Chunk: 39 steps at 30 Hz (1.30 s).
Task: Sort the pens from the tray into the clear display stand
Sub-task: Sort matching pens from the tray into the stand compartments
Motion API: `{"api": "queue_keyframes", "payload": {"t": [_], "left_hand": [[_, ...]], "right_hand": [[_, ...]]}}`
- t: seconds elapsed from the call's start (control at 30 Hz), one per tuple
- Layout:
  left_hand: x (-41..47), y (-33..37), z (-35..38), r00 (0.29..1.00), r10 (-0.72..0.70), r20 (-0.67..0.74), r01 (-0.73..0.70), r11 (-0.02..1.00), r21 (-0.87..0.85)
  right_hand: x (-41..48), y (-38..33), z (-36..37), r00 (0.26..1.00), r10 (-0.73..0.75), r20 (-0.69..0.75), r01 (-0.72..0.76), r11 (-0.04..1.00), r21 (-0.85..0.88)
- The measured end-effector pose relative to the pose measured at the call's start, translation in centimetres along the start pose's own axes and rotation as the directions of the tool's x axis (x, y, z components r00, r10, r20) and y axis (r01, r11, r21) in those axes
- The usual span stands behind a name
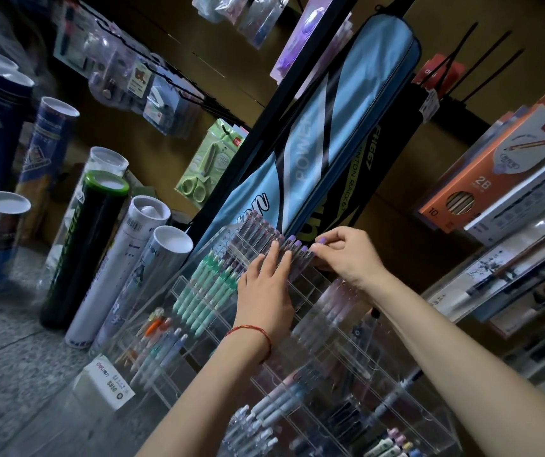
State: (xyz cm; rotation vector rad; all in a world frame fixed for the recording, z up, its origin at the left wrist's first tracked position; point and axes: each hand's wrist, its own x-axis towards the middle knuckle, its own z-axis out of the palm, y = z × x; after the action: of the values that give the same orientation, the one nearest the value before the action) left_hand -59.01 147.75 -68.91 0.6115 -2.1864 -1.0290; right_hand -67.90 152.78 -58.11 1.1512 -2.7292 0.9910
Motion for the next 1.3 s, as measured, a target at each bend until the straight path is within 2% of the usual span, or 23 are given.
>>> {"api": "queue_keyframes", "payload": {"t": [0.1, 0.23, 0.33, 0.43, 0.47, 0.53, 0.6, 0.63, 0.67, 0.7, 0.73, 0.8, 0.83, 0.9, 0.97, 1.07, 1.17, 1.23, 1.3], "left_hand": [[0.1, -0.4, -0.5, 0.999, 0.019, -0.043, -0.022, 0.997, -0.074], [-0.5, -1.8, -1.7, 0.983, -0.054, -0.175, 0.014, 0.975, -0.220], [-1.2, -3.1, -2.6, 0.967, -0.063, -0.245, 0.001, 0.969, -0.245], [-2.1, -4.8, -3.5, 0.963, -0.076, -0.259, 0.008, 0.967, -0.256], [-2.5, -5.6, -3.9, 0.965, -0.085, -0.250, 0.015, 0.963, -0.269], [-3.5, -7.3, -5.1, 0.972, -0.105, -0.211, 0.041, 0.957, -0.287], [-4.6, -9.8, -6.9, 0.978, -0.128, -0.166, 0.085, 0.966, -0.244], [-5.5, -11.5, -7.8, 0.977, -0.157, -0.145, 0.125, 0.970, -0.209], [-6.7, -13.6, -8.9, 0.972, -0.208, -0.112, 0.187, 0.967, -0.170], [-8.2, -16.1, -10.0, 0.957, -0.284, -0.063, 0.275, 0.953, -0.124], [-9.9, -18.7, -11.2, 0.925, -0.379, -0.012, 0.378, 0.923, -0.073], [-14.0, -23.7, -13.6, 0.818, -0.572, 0.065, 0.568, 0.820, 0.070], [-16.1, -26.0, -14.6, 0.753, -0.652, 0.082, 0.636, 0.755, 0.161], [-20.0, -29.5, -15.9, 0.620, -0.777, 0.112, 0.714, 0.618, 0.329], [-23.3, -31.9, -16.5, 0.491, -0.862, 0.124, 0.769, 0.496, 0.402], [-27.1, -34.9, -17.1, 0.334, -0.942, 0.047, 0.884, 0.330, 0.332], [-30.3, -36.8, -17.9, 0.220, -0.975, -0.018, 0.939, 0.206, 0.275], [-32.8, -37.2, -18.0, 0.126, -0.992, -0.019, 0.978, 0.121, 0.171], [-35.3, -37.2, -17.4, 0.043, -0.999, 0.001, 0.998, 0.043, 0.045]], "right_hand": [[0.4, 0.2, 0.4, 1.000, 0.020, 0.008, -0.019, 0.997, -0.073], [0.1, 0.7, 1.6, 0.999, 0.031, 0.031, -0.023, 0.970, -0.241], [0.2, -0.2, 1.6, 0.996, 0.081, 0.036, -0.064, 0.938, -0.341], [0.0, -1.7, 0.9, 0.984, 0.132, 0.122, -0.061, 0.883, -0.465], [-0.3, -2.4, 0.8, 0.989, 0.104, 0.103, -0.035, 0.852, -0.522], [-1.6, -4.3, 0.9, 0.994, -0.098, -0.046, 0.057, 0.837, -0.544], [-4.0, -6.8, 2.8, 0.914, -0.355, -0.197, 0.245, 0.869, -0.430], [-5.3, -8.0, 4.6, 0.883, -0.424, -0.201, 0.346, 0.878, -0.330], [-6.8, -9.1, 7.0, 0.881, -0.457, -0.125, 0.424, 0.879, -0.219], [-8.5, -9.8, 10.1, 0.882, -0.470, 0.023, 0.470, 0.876, -0.106], [-10.2, -10.2, 13.4, 0.860, -0.463, 0.215, 0.478, 0.878, -0.020], [-13.7, -10.3, 20.4, 0.719, -0.368, 0.590, 0.422, 0.905, 0.050], [-15.3, -9.9, 23.8, 0.618, -0.284, 0.733, 0.358, 0.932, 0.059], [-18.1, -7.9, 29.9, 0.448, -0.083, 0.890, 0.167, 0.986, 0.008], [-20.1, -5.4, 34.6, 0.360, 0.093, 0.928, 0.035, 0.993, -0.113], [-21.3, -2.3, 39.7, 0.315, 0.221, 0.923, 0.002, 0.972, -0.233], [-21.9, -1.0, 43.2, 0.367, 0.241, 0.898, -0.054, 0.970, -0.238], [-23.7, -1.5, 44.7, 0.382, 0.214, 0.899, -0.107, 0.977, -0.187], [-26.9, -2.3, 45.7, 0.312, 0.167, 0.935, -0.145, 0.981, -0.127]]}}
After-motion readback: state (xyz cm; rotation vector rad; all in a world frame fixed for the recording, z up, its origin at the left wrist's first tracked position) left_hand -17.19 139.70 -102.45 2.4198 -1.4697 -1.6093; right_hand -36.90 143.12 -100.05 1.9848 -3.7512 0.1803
